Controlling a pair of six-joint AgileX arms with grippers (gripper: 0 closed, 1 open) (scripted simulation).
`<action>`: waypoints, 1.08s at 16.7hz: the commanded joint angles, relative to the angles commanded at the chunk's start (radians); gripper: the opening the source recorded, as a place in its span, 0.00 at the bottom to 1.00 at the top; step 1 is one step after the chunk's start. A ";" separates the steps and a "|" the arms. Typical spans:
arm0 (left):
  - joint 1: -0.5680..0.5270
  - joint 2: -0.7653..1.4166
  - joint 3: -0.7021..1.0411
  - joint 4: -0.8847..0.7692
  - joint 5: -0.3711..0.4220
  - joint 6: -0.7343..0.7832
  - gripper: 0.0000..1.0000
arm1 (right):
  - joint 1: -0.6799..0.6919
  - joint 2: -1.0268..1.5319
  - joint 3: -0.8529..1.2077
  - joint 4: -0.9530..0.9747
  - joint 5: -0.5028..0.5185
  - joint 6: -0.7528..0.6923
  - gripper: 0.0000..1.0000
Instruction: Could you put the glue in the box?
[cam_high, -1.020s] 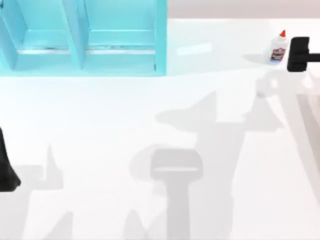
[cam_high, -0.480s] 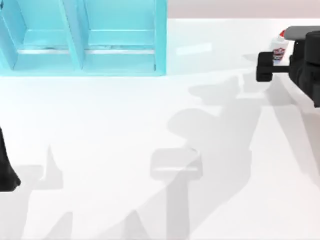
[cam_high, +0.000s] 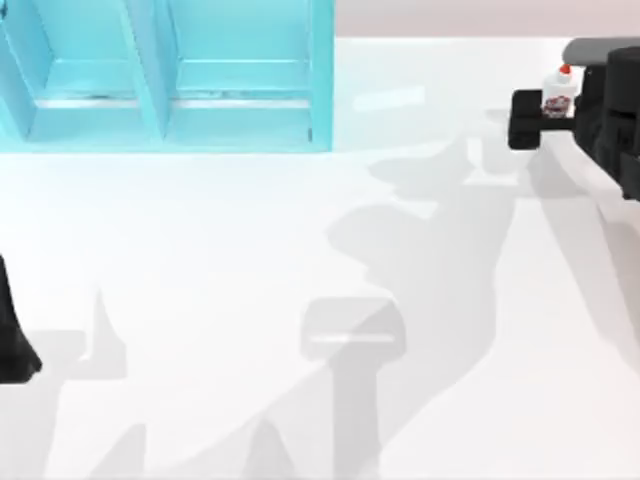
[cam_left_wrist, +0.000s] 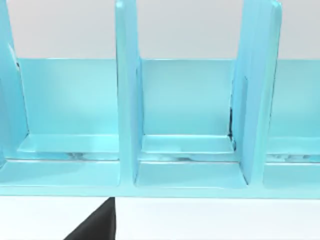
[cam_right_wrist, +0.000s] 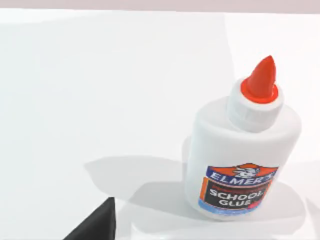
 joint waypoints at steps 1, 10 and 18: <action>0.000 0.000 0.000 0.000 0.000 0.000 1.00 | -0.007 0.032 0.043 -0.003 -0.007 -0.005 1.00; 0.000 0.000 0.000 0.000 0.000 0.000 1.00 | -0.034 0.322 0.343 -0.028 -0.020 -0.013 1.00; 0.000 0.000 0.000 0.000 0.000 0.000 1.00 | -0.026 0.332 0.370 -0.048 -0.012 -0.009 0.85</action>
